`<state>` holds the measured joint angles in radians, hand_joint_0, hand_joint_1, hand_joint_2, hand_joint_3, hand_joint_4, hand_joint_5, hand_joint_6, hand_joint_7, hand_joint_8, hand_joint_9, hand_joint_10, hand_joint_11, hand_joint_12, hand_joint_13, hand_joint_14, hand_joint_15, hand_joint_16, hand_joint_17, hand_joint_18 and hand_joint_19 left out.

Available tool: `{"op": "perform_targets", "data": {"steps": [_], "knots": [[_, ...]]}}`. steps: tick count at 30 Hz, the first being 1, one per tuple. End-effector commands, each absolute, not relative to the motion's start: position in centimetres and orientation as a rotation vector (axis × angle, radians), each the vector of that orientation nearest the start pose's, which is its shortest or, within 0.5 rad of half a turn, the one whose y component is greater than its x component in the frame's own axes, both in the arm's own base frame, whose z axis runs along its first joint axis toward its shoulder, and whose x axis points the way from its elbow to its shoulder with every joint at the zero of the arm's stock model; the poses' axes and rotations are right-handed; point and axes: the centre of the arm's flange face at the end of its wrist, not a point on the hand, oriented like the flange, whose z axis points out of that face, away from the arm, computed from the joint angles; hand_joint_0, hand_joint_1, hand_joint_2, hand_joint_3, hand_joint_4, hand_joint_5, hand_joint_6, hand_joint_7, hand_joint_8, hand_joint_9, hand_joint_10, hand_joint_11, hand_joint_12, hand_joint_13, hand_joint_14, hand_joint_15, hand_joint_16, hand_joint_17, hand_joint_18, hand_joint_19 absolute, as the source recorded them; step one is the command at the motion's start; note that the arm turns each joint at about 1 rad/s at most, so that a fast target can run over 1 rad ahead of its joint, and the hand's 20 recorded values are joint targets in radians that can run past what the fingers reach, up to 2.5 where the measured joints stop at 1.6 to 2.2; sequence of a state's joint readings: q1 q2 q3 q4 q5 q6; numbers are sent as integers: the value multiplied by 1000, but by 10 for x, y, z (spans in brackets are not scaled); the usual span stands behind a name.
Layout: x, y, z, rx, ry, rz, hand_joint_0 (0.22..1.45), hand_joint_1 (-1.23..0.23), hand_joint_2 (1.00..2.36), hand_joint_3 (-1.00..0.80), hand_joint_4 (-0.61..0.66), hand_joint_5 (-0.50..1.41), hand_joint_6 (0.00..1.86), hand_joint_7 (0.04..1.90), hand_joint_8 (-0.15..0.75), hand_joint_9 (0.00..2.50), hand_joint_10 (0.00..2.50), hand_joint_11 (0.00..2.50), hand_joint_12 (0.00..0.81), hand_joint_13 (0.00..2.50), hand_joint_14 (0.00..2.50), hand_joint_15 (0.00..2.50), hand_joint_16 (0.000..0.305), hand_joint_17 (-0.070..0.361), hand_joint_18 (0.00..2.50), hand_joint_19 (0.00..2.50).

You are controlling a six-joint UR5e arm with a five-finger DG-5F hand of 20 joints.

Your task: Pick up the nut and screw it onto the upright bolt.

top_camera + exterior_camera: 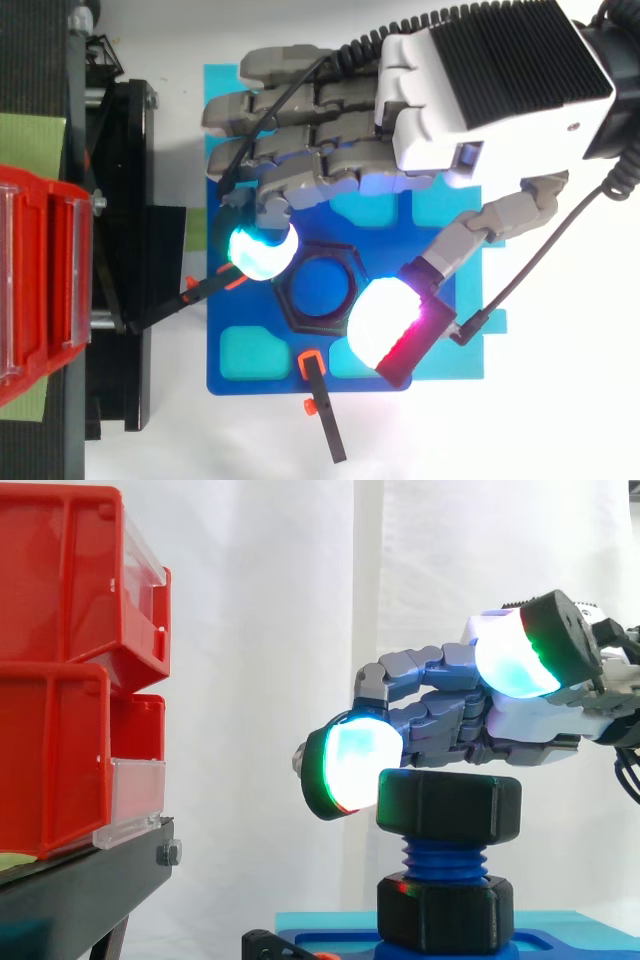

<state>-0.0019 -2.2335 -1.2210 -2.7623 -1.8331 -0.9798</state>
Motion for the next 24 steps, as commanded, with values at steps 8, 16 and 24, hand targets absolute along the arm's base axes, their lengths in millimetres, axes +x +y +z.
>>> {"op": "perform_targets", "data": {"steps": [8, 16, 24], "knots": [[735, -121, 284, 250, 1521, 656, 469, -319, 1000, -500, 120, -114, 649, 1169, 259, 543, 0, 0, 317, 354, 0, 0, 33, 74, 0, 0], [733, -130, 283, 258, 1524, 649, 482, -351, 1000, -500, 149, -93, 736, 1161, 272, 733, 0, 0, 290, 537, 0, 0, 24, 54, 140, 0], [731, -139, 283, 256, 1522, 640, 491, -369, 1000, -500, 160, -65, 809, 1132, 284, 908, 0, 0, 245, 679, 0, 0, 15, 34, 243, 0]]}}
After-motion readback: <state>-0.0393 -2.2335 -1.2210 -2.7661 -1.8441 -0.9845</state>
